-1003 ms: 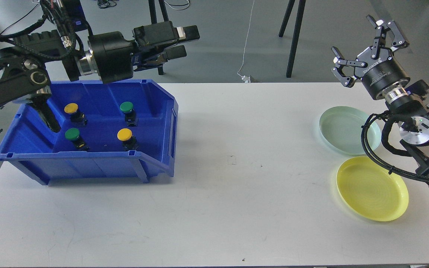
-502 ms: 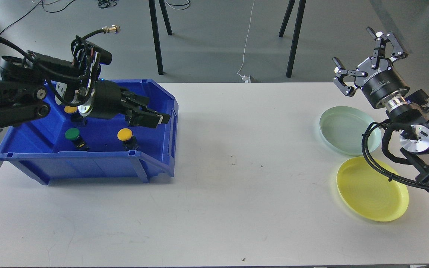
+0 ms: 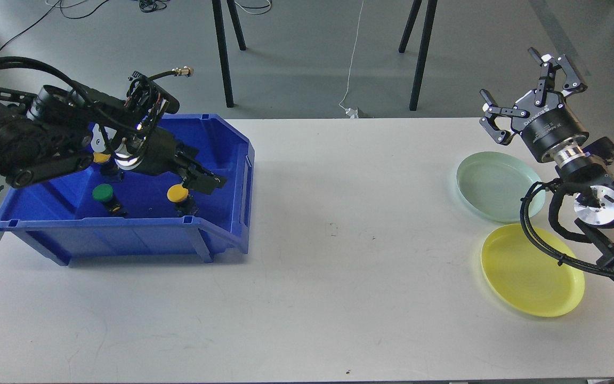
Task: Pass button and place on color plate
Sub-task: 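Grasp a yellow-capped button in the bin with the left gripper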
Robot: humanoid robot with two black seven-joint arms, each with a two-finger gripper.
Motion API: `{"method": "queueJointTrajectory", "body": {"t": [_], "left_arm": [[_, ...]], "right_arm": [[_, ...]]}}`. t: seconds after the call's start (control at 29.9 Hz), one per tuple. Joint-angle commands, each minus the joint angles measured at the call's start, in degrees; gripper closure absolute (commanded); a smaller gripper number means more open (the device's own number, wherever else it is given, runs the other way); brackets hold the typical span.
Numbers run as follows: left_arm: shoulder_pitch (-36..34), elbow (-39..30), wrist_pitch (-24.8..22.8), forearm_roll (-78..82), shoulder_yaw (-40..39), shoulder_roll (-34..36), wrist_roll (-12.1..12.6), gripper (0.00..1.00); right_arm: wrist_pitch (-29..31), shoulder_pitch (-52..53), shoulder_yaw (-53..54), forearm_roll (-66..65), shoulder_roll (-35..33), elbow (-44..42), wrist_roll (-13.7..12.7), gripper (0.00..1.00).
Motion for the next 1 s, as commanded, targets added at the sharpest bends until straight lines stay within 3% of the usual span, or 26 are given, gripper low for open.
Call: {"method": "queueJointTrajectory", "body": {"t": [0.0, 0.57, 0.97], "left_arm": [[0.72, 1.73, -0.07, -0.04, 1.59, -0.75, 0.01, 0.02], [5.38, 5.34, 0.19, 0.05, 1.59, -0.92, 0.01, 0.07], [5.29, 5.34, 0.1, 0.14, 2.3, -0.92, 0.01, 0.34]], "right_arm": [[0.0, -0.11, 0.0, 0.0, 0.0, 0.0, 0.0, 0.01], [0.0, -0.9, 1.05, 0.0, 0.0, 0.0, 0.0, 0.01], [0.0, -1.43, 1.32, 0.0, 0.0, 0.0, 0.08, 0.01]]}}
